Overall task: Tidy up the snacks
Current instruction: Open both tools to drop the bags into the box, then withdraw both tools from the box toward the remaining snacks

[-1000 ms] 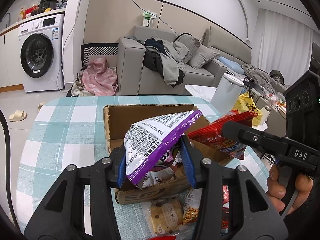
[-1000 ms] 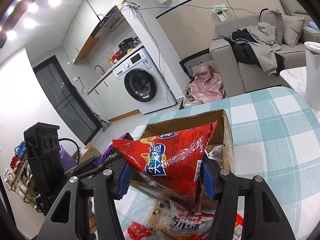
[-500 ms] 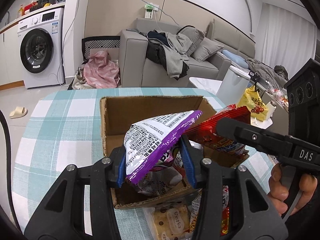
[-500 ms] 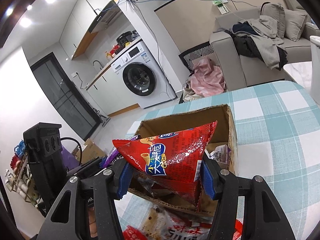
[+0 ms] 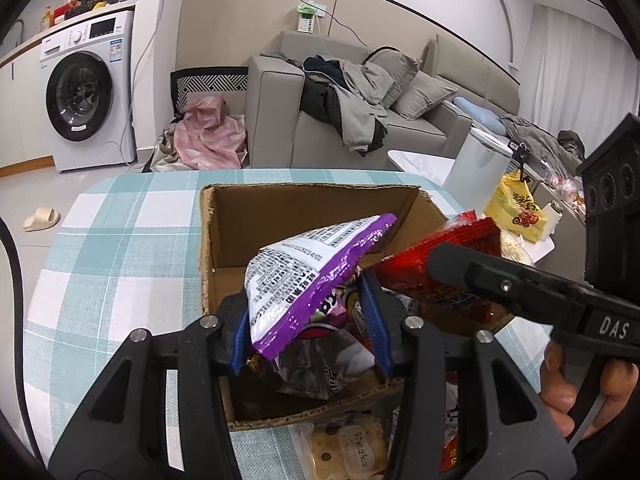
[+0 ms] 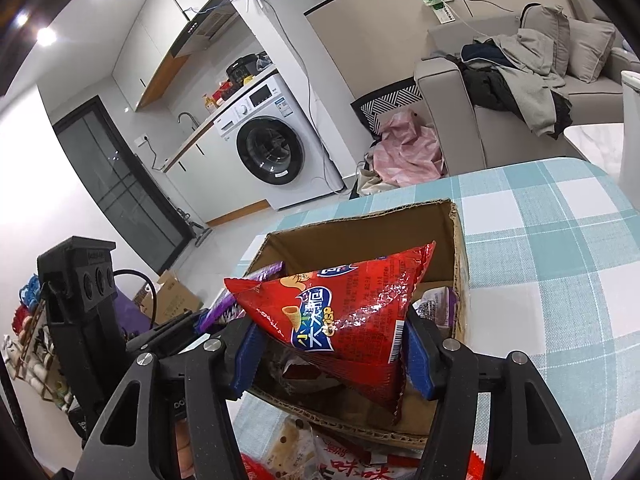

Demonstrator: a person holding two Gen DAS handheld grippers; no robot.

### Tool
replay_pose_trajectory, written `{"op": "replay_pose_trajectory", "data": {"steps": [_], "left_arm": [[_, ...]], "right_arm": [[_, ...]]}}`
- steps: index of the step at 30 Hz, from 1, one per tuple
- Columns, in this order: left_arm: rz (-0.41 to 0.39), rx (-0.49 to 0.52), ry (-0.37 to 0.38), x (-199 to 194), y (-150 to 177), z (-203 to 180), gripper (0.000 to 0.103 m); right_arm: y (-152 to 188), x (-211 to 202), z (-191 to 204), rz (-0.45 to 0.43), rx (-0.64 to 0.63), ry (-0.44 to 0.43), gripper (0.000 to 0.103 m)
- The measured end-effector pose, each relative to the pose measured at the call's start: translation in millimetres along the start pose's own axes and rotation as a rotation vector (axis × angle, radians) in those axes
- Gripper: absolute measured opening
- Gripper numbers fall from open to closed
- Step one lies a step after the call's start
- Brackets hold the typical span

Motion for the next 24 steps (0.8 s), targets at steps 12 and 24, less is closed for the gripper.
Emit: {"op": "replay_pose_trajectory", "data": {"steps": [12,24], "left_arm": [[-0.05,-0.012,-0.007,-47.1,8.5,10.4,0.095],[-0.104,-0.016,-0.069,-109.9,32.8,30.3,0.102]], "right_arm": [[5.0,-29.3,7.4,-0.053,-0.07,0.052,0.097],[28.1,-68.2,-1.5,-0.05,-0.053,0.156,0.103]]}}
Point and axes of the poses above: each gripper's, at about its wrist camera, not at the fingertips, and x roughly the way its jaws point, z to its left, y to its underside, the point moved 6 cm from there along x, roughly the way its jaws point, and after that the axes turned 9 degrees about -y, right-handed, at the moved point
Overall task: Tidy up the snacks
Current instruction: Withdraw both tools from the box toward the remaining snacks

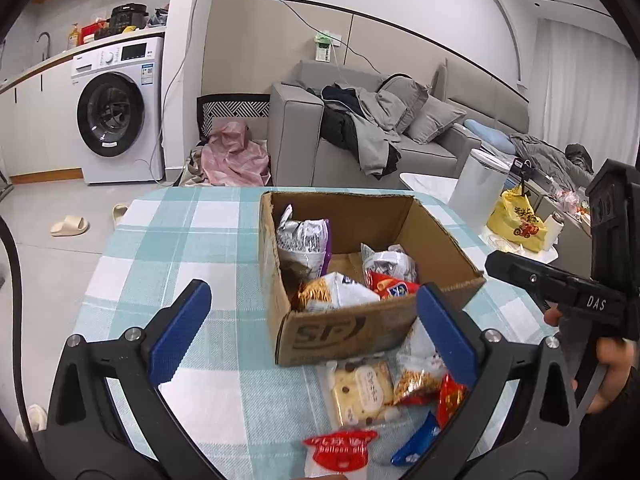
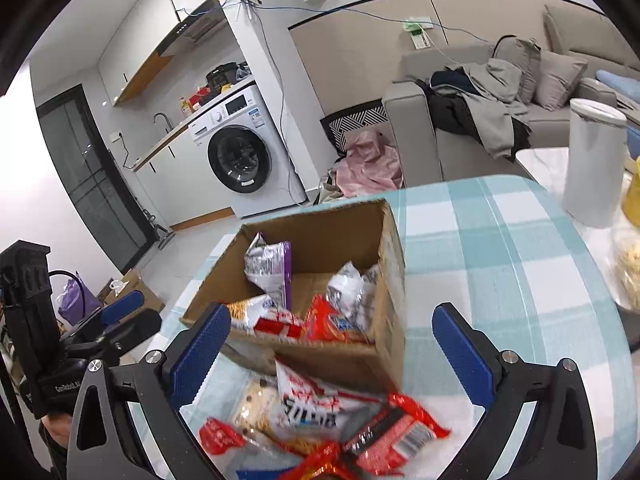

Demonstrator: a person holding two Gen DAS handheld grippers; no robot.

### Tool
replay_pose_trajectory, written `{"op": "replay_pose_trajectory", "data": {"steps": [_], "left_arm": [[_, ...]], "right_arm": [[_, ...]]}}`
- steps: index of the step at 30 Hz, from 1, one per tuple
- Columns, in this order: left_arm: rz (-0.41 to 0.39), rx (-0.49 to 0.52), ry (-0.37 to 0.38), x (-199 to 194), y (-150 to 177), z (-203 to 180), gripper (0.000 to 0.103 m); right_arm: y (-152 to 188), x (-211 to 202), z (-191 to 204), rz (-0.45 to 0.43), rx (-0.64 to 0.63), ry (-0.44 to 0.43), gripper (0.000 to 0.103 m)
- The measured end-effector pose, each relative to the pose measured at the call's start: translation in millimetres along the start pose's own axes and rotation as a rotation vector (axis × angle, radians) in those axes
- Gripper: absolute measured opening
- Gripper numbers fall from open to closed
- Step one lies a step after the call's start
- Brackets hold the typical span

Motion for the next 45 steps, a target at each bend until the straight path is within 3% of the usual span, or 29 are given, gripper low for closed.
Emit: {"op": "replay_pose_trajectory", "data": {"steps": [18,30,45], "left_arm": [[0.038,0.016,-0.014,-33.6,55.0,6.4,0.102],[0.095,0.054,-0.05,-25.1,82.6,1.0,0.102],[0.167,0.128,-0.038,-7.0,102.4,-16.4,0.102]], "right_arm": [[51.5,-26.8,8.3,0.093,-0.097,0.07,0.103],[75.6,-12.5,11.2,0.187,-0.146,0.083,0.103],[94.0,1.9,-13.2,0.3,-0.123,0.134,0.103]]}}
Point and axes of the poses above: each gripper's, at about its wrist camera, not at the fingertips, and x roughly the way its jaws point, z to its left, y to its underside, the point moved 6 cm from there along x, roughly the way its jaws point, and after that the axes turned 9 degrees about -y, right-handed, at the moved point
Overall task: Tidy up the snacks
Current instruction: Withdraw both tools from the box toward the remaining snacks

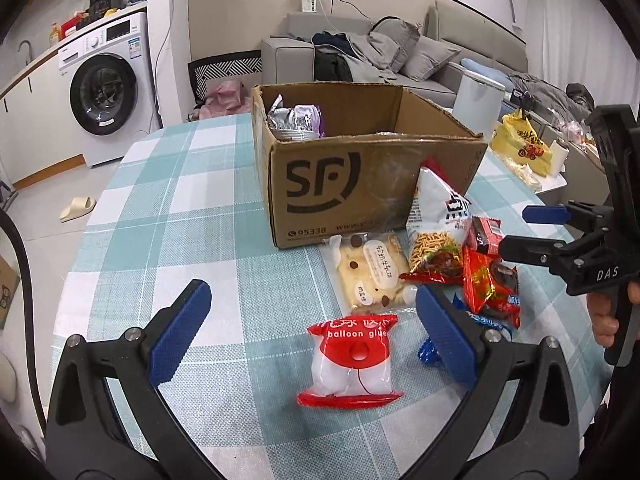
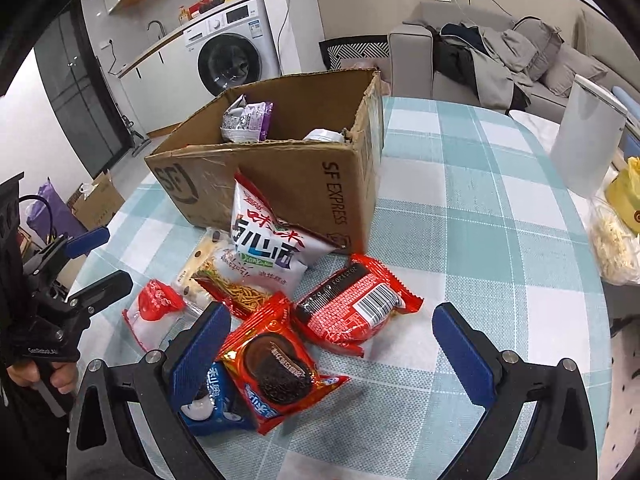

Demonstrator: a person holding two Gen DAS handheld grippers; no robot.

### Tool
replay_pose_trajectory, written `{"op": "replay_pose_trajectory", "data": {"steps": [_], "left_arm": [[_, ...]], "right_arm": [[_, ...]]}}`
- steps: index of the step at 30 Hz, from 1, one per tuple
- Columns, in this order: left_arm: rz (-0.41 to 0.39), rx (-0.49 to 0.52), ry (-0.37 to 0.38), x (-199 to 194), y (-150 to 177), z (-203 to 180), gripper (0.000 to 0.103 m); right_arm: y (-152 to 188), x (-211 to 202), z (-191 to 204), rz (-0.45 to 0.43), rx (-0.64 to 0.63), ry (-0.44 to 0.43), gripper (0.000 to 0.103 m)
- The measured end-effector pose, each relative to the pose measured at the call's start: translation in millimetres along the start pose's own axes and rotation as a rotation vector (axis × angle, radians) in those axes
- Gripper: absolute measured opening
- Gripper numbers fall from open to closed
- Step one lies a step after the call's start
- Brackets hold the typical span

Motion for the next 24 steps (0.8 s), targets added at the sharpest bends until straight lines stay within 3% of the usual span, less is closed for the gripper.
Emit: {"op": "replay_pose_trajectory", "data": {"steps": [17,24], "left_arm": [[0.079,0.029,0.004,22.5,13.5,-2.2,0.102],[0.087,0.037,0.004,26.6,15.4,-2.4,0.102]], "right_arm": [[5.0,25.2,-43.7,0.022,0.149,0.056,0.103],[3.0,36.3,-40.0,0.009,0.131,0.056,0.103]]}}
Point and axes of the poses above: each gripper's, at about its wrist camera, not at the fingertips, and x roughly the way its jaws point, z to its left, y to its underside, the point moved 6 cm from there along x, roughly the way its jaws point, and after that the axes turned 9 degrees about -y, right-handed, at the moved point
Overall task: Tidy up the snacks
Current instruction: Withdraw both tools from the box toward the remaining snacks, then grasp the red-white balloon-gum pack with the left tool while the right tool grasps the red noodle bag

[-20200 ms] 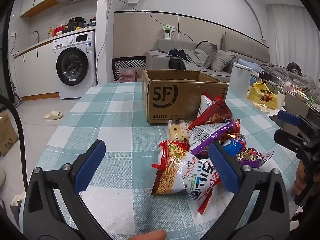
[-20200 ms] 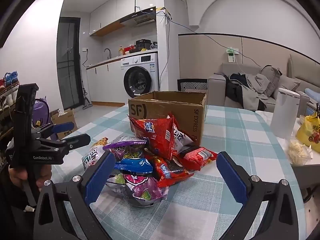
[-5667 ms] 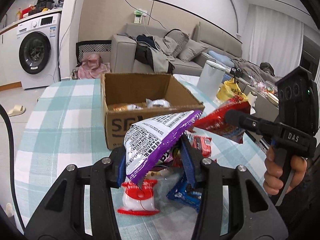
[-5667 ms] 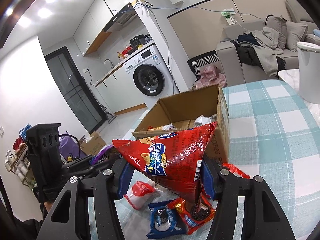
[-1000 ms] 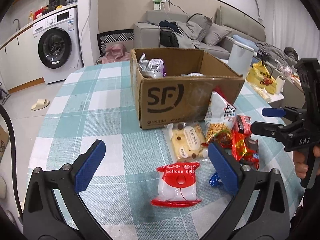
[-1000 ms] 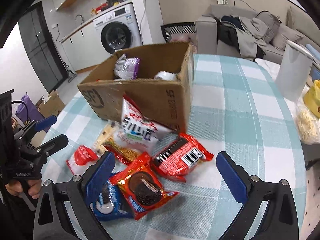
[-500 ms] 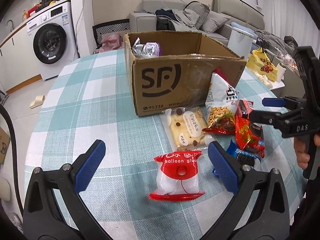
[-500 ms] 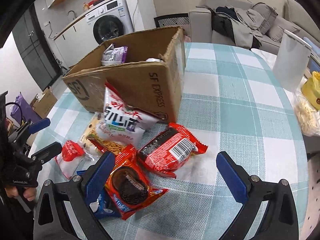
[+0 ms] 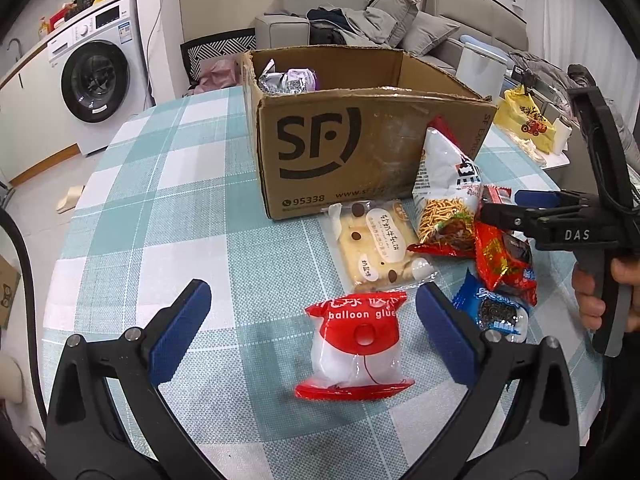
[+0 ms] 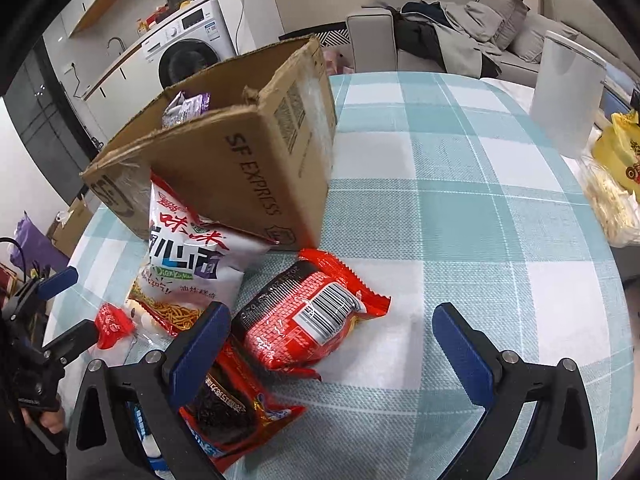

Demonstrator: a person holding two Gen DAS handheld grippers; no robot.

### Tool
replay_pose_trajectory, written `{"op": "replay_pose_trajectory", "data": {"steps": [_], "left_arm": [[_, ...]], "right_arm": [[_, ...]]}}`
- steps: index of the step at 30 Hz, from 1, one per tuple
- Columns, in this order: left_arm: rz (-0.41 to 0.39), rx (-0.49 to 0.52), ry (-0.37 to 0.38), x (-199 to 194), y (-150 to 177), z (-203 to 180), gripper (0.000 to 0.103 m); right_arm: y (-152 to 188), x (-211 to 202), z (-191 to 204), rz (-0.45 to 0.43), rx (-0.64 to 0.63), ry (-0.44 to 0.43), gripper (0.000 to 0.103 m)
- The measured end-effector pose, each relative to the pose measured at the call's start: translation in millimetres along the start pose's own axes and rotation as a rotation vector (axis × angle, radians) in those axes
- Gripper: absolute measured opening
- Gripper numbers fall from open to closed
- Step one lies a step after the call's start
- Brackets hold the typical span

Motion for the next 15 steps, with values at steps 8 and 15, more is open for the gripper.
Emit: {"op": "replay_pose_trajectory", "data": {"steps": [8,15], "left_arm": [[0.026,0.02,-0.002,6.3,4.1,-1.4,0.102],[0.045,0.034,-0.005,9.2,7.1,-1.5,0.102]], "right_arm": [[0.7,-1.4,-7.3,0.03,-0.01,0.043,0.103],[1.8,-13.5,-17.4,0.04,-0.039,0.094,0.103]]}}
Point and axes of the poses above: each gripper's, at about its wrist camera, not at the fingertips, and x roughly the way its jaws point, z to its left, y to its underside, the point moved 6 cm from there along x, roughly the way its jaws point, and after that the axes turned 9 degrees about -y, right-handed, at the moved point
